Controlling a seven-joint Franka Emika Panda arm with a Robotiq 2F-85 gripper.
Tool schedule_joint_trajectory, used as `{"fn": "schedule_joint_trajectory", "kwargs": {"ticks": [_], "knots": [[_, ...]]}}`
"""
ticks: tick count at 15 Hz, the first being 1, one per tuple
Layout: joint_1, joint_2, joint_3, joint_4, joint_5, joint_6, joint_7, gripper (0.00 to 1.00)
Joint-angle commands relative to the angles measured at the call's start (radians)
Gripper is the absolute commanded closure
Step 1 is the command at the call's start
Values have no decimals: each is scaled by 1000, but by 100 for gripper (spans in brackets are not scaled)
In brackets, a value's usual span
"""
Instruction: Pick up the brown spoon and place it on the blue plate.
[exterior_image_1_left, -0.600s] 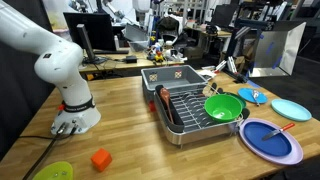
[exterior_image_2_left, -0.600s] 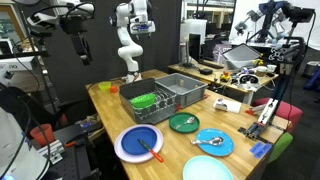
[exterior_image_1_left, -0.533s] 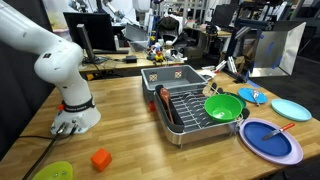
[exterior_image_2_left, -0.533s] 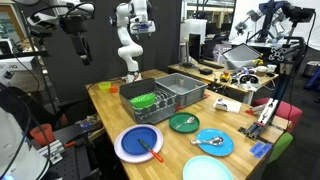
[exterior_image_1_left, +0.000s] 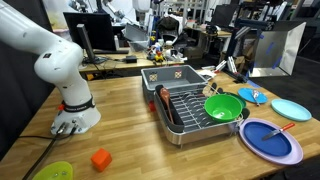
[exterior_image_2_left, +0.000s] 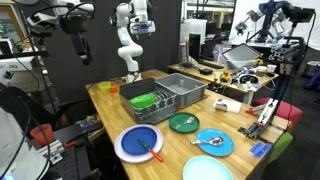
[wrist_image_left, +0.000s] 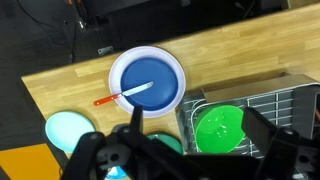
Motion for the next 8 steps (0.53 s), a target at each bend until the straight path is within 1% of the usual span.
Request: {"fn": "schedule_joint_trajectory", "kwargs": {"ticks": [1, 6, 8], "knots": [[-1, 0, 0, 2, 0, -2, -1, 0], [-1, 0, 0, 2, 0, -2, -1, 0], [-2, 16, 7, 21, -11, -13, -6, 0]]}}
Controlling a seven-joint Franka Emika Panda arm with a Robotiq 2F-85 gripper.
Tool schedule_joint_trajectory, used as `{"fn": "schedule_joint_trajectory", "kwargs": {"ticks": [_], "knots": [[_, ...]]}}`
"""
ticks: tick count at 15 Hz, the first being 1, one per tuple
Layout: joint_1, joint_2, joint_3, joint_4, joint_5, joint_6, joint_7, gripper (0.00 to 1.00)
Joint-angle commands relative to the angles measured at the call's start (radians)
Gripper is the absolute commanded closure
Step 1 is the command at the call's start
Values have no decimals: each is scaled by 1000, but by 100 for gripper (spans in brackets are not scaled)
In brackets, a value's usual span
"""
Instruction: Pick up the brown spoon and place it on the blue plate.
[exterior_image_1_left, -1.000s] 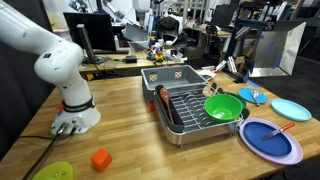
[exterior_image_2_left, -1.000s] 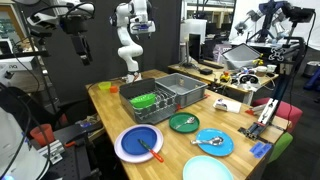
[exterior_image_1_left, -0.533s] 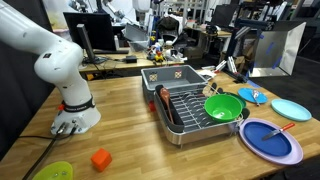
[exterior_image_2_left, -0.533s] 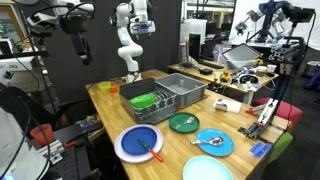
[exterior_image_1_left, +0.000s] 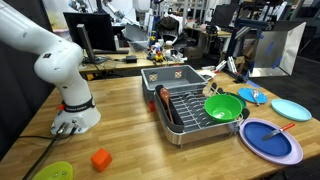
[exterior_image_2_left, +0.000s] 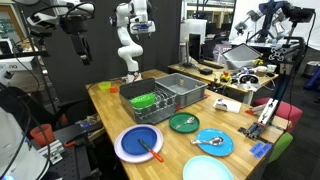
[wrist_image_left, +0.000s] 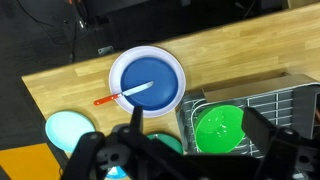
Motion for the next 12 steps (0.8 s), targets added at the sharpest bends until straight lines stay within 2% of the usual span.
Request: {"fn": "schedule_joint_trajectory", "kwargs": {"ticks": [1, 7, 12], "knots": [[-2, 29, 10, 38, -20, -16, -14, 0], [-3, 192, 75, 225, -171, -25, -93, 0], [48, 400, 97, 397, -298, -3, -215, 0]]}}
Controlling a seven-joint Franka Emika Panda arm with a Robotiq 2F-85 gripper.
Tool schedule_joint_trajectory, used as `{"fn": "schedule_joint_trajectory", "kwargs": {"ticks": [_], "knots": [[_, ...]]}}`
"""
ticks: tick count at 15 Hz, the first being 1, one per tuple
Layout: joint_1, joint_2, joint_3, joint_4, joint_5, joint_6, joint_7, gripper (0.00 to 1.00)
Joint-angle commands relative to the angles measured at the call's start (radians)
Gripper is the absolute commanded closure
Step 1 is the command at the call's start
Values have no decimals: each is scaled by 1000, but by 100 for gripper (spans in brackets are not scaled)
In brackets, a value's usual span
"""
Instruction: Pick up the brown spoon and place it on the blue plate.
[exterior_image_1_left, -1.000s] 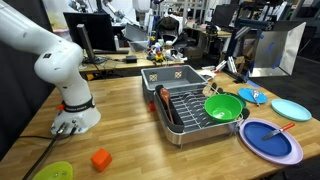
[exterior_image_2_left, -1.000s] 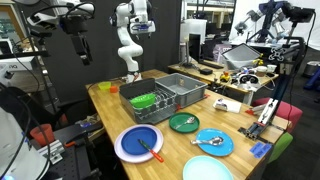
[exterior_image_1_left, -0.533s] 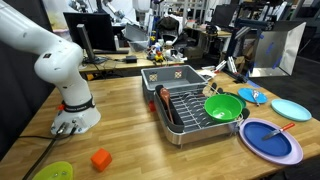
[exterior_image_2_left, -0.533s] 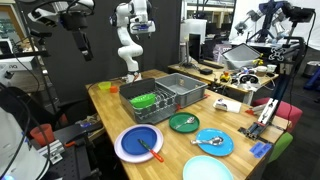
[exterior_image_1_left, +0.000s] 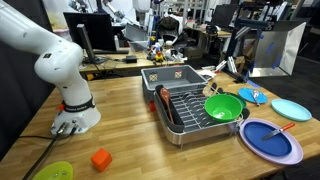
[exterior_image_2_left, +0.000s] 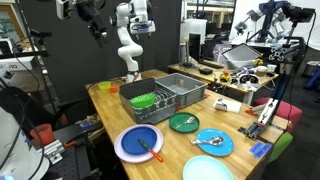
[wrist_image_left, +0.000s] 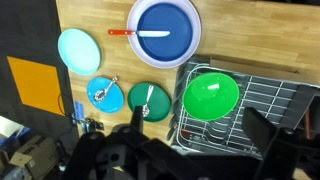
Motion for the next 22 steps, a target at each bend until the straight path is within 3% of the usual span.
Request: {"fn": "schedule_joint_trajectory", "kwargs": {"ticks": [1, 5, 6, 15, 22], "knots": [[52, 152, -12, 117, -72, -4, -109, 0], [98, 251, -28, 206, -122, -6, -232, 0], [105, 221, -31, 168, -94, 16, -171, 0], [109, 247, -36, 196, -114, 12, -208, 0], [187, 425, -24, 229, -7, 159, -237, 0]]}}
